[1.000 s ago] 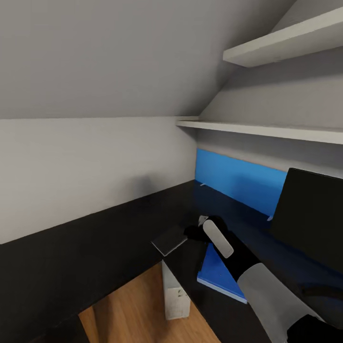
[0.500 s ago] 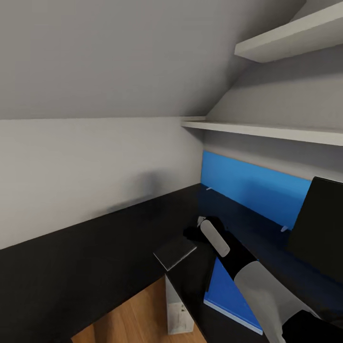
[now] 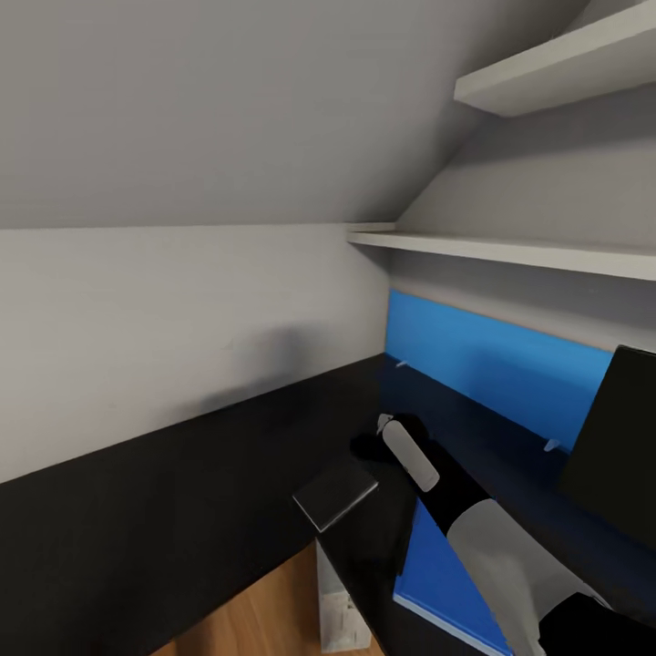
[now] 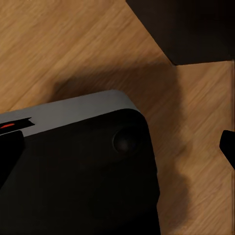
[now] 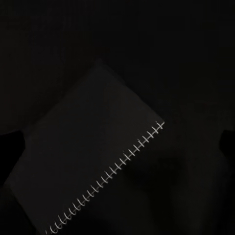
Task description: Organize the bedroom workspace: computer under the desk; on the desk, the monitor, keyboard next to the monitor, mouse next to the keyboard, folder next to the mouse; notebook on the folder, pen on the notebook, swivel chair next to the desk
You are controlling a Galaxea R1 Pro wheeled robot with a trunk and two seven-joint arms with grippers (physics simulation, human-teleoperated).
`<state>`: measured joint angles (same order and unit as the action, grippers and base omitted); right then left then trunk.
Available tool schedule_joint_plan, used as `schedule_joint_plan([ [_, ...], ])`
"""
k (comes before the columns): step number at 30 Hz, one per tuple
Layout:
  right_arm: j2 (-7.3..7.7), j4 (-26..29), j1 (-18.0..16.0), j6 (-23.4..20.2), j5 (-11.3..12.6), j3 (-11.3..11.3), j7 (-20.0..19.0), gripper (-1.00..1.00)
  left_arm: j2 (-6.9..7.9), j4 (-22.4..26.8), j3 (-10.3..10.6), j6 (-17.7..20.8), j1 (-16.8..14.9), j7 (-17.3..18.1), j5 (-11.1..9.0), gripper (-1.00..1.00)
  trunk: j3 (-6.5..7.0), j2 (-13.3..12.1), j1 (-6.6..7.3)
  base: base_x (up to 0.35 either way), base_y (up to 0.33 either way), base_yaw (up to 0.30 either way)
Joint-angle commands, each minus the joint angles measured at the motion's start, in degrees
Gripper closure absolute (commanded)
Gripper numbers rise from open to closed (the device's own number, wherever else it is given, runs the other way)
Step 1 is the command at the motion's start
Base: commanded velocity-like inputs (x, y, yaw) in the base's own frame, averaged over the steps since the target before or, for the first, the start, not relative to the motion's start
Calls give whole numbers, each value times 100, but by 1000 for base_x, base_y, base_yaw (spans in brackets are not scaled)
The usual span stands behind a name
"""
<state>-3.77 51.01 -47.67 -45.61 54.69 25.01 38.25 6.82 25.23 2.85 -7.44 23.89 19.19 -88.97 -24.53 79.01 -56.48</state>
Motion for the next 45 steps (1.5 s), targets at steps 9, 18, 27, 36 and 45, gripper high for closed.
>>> schedule_joint_plan([
  [9,-32,-174,-39,-1,52,15,53,-100,-16,-140,31,-29,2,6,-46,-100,-6,3,-4,199,0,0],
  [18,-71,-590,-203,-1,56,16,30,-100,-49,-303,29,-100,0,25,-53,-100,-6,3,-4,66,0,0],
  [27,-623,-1708,-484,445,-186,41,-16,-100,-51,-310,24,-172,-4,16,-56,-100,-6,3,-4,81,0,0],
  [36,-623,-1803,-497,706,-422,113,-28,-100,-49,-316,23,-166,-19,-49,-42,-100,-5,3,-4,2,0,4],
  [45,-623,-1789,-497,725,-432,274,-28,-100,-49,-316,28,-203,-37,-56,7,-100,12,3,-4,0,0,195],
])
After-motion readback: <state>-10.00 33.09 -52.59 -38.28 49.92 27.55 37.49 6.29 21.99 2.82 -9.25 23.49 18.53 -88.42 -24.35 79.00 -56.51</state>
